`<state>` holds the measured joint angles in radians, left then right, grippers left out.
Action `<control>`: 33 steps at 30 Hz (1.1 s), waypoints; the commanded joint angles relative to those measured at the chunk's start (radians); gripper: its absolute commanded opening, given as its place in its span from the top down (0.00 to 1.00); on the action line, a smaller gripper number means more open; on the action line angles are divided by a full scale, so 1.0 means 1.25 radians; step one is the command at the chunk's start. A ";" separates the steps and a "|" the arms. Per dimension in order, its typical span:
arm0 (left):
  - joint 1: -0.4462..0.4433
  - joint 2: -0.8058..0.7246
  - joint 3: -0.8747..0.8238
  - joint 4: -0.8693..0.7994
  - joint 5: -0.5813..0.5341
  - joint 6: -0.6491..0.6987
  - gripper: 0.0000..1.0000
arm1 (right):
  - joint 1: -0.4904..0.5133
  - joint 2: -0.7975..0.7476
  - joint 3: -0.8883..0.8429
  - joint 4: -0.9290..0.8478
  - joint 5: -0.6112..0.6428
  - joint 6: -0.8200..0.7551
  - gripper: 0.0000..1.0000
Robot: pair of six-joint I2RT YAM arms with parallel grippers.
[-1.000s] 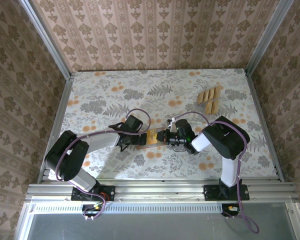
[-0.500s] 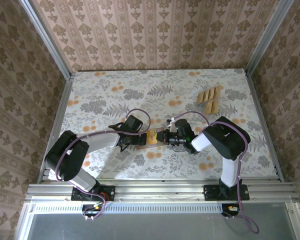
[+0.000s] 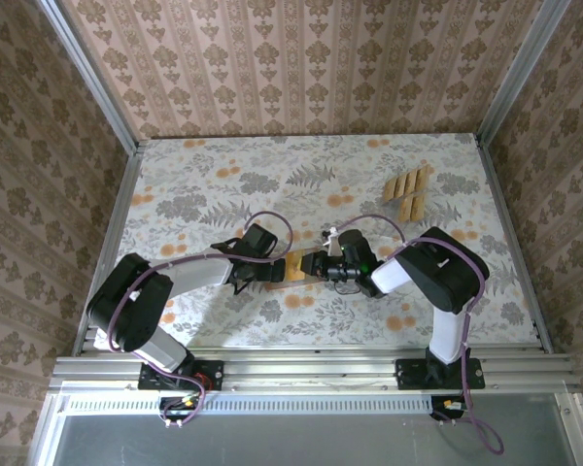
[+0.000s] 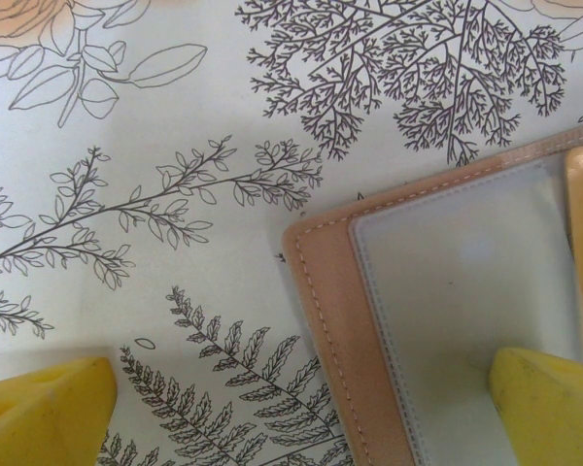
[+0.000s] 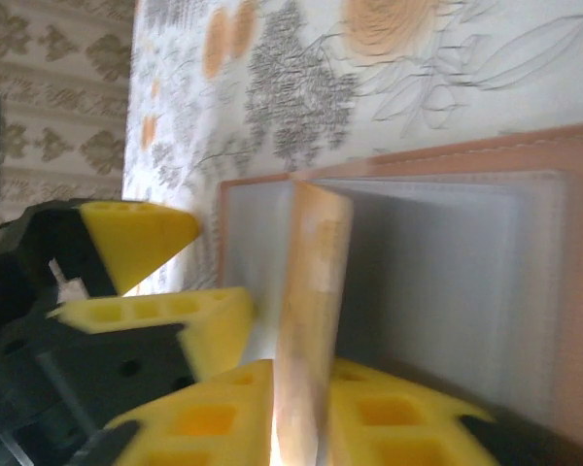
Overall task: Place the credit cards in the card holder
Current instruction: Insert the credit card into the card slot.
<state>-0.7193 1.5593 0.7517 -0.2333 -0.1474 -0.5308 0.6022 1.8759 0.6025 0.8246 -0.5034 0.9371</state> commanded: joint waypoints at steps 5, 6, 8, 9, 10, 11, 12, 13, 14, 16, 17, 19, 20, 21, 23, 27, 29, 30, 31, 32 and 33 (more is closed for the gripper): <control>0.012 -0.013 -0.038 -0.016 -0.005 -0.013 0.00 | 0.013 -0.028 0.022 -0.284 0.036 -0.061 0.50; 0.015 -0.016 -0.040 -0.014 -0.003 -0.012 0.00 | 0.013 -0.038 0.028 -0.305 0.041 -0.070 0.46; 0.020 -0.018 -0.039 -0.017 0.003 -0.010 0.00 | 0.014 -0.060 0.039 -0.345 0.049 -0.086 0.40; 0.023 -0.019 -0.036 -0.020 0.005 -0.006 0.00 | 0.013 -0.073 0.046 -0.368 0.055 -0.096 0.36; 0.024 -0.019 -0.033 -0.023 0.005 -0.005 0.00 | 0.013 -0.088 0.055 -0.399 0.063 -0.109 0.32; 0.025 -0.020 -0.032 -0.023 0.005 -0.002 0.00 | 0.013 -0.100 0.062 -0.422 0.069 -0.118 0.29; 0.026 -0.022 -0.033 -0.022 0.005 -0.003 0.00 | 0.013 -0.111 0.072 -0.450 0.077 -0.129 0.26; 0.029 -0.024 -0.031 -0.021 0.006 -0.002 0.00 | 0.013 -0.122 0.084 -0.482 0.085 -0.141 0.22; 0.029 -0.025 -0.031 -0.021 0.007 -0.002 0.00 | 0.013 -0.130 0.095 -0.506 0.090 -0.152 0.21; 0.032 -0.030 -0.029 -0.022 0.008 -0.004 0.00 | 0.013 -0.143 0.118 -0.556 0.101 -0.172 0.20; 0.032 -0.033 -0.029 -0.023 0.008 -0.004 0.00 | 0.012 -0.148 0.127 -0.574 0.106 -0.180 0.19; 0.034 -0.042 -0.028 -0.024 0.007 -0.004 0.00 | 0.010 -0.158 0.146 -0.609 0.117 -0.196 0.19; 0.036 -0.047 -0.029 -0.025 0.007 -0.004 0.00 | 0.010 -0.161 0.154 -0.621 0.121 -0.202 0.18; 0.038 -0.052 -0.031 -0.026 0.007 -0.005 0.00 | 0.009 -0.164 0.162 -0.631 0.123 -0.207 0.18; 0.041 -0.059 -0.033 -0.025 0.007 -0.006 0.00 | 0.009 -0.160 0.176 -0.647 0.123 -0.213 0.18; 0.046 -0.060 -0.037 -0.022 0.011 -0.006 0.00 | 0.009 -0.148 0.191 -0.660 0.123 -0.219 0.18; 0.048 -0.060 -0.039 -0.020 0.013 -0.006 0.00 | 0.009 -0.147 0.194 -0.666 0.129 -0.221 0.17; 0.049 -0.061 -0.037 -0.018 0.014 -0.006 0.00 | 0.009 -0.147 0.194 -0.667 0.131 -0.221 0.17; 0.048 -0.060 -0.037 -0.017 0.014 -0.006 0.00 | 0.009 -0.148 0.196 -0.672 0.134 -0.221 0.17; 0.048 -0.060 -0.036 -0.016 0.015 -0.006 0.00 | 0.010 -0.147 0.197 -0.674 0.136 -0.223 0.17; 0.048 -0.059 -0.035 -0.017 0.017 -0.005 0.00 | 0.009 -0.149 0.197 -0.676 0.138 -0.223 0.18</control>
<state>-0.6659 1.5078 0.7155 -0.2390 -0.1280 -0.5304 0.6182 1.6943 0.8314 0.0418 -0.3687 0.6792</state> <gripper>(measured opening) 0.999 0.825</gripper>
